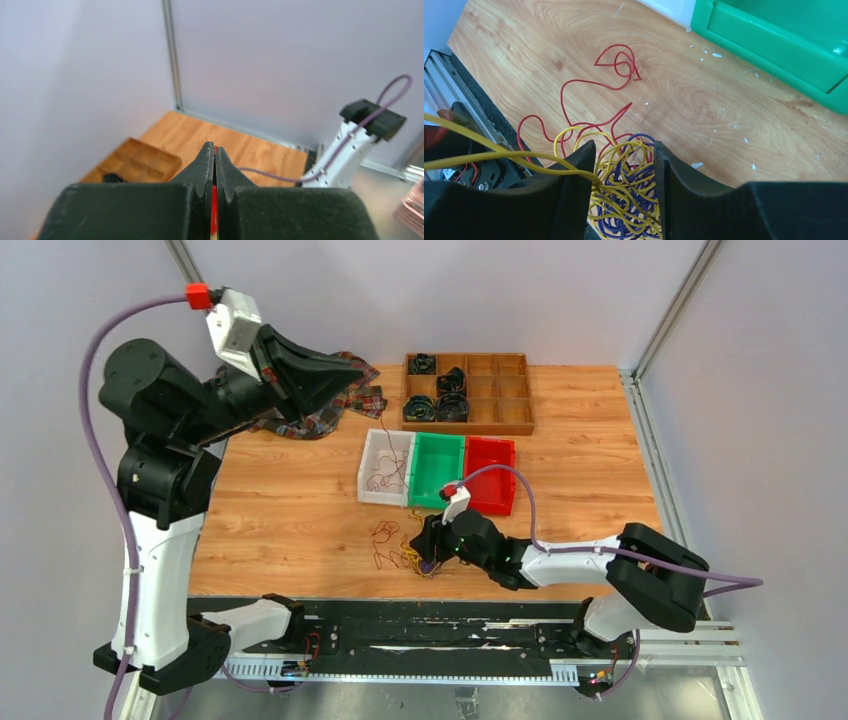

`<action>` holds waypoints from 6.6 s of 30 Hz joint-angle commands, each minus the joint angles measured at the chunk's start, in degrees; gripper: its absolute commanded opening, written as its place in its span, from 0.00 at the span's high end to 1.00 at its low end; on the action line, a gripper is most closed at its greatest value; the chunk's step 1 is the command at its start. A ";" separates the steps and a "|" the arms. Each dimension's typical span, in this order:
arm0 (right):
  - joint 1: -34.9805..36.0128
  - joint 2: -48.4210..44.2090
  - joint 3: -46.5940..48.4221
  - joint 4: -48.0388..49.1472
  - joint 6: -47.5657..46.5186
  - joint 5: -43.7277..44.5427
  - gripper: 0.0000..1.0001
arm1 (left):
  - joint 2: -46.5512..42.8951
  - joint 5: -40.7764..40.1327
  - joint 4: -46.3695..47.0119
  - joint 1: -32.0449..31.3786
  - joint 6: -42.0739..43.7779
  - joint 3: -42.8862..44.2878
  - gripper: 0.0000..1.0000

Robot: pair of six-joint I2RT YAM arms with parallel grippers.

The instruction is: Untangle the cables

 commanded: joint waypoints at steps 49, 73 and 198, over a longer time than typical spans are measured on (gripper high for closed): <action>-0.17 -22.46 -3.80 -17.07 -0.82 8.03 0.29 | 4.04 -23.37 23.94 0.11 22.54 -39.67 1.00; -0.32 -21.25 -2.53 -18.14 -1.87 8.62 0.29 | 1.93 -22.56 25.73 -2.63 33.31 -36.73 1.00; -7.63 -31.37 8.79 -40.30 -7.53 2.37 0.35 | 30.75 -23.53 -18.03 -8.68 59.38 -30.37 0.99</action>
